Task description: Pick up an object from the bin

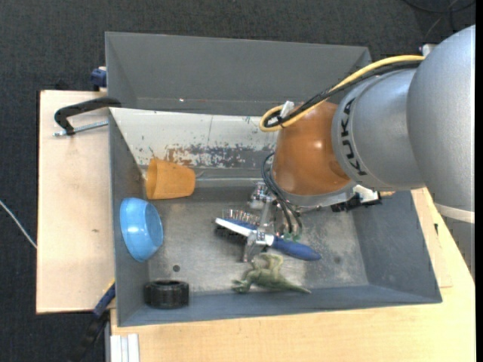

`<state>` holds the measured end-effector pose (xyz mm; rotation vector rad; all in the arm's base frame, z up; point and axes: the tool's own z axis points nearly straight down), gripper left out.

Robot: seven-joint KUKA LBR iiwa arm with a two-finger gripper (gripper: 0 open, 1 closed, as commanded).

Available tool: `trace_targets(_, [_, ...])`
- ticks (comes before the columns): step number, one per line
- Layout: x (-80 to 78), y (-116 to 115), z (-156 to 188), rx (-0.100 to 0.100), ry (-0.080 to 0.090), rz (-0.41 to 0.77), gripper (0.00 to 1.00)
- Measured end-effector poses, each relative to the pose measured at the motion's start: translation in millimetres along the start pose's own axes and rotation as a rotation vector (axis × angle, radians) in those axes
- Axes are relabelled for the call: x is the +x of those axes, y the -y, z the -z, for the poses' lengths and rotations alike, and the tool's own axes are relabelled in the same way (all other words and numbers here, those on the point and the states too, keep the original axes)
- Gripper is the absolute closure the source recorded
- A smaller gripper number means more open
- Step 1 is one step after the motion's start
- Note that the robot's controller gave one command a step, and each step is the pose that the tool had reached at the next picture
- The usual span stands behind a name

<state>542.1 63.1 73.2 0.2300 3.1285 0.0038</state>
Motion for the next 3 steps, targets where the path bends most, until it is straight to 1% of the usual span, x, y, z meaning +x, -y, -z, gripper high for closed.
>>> trace_targets(1, [-0.8,-0.8,1.4,0.001,-0.002,0.000,0.00])
trace_targets(2, [-3.4,-0.3,3.5,0.000,0.005,-0.002,1.00])
trace_targets(3, [-4.2,-1.0,7.2,0.001,0.000,-0.002,1.00])
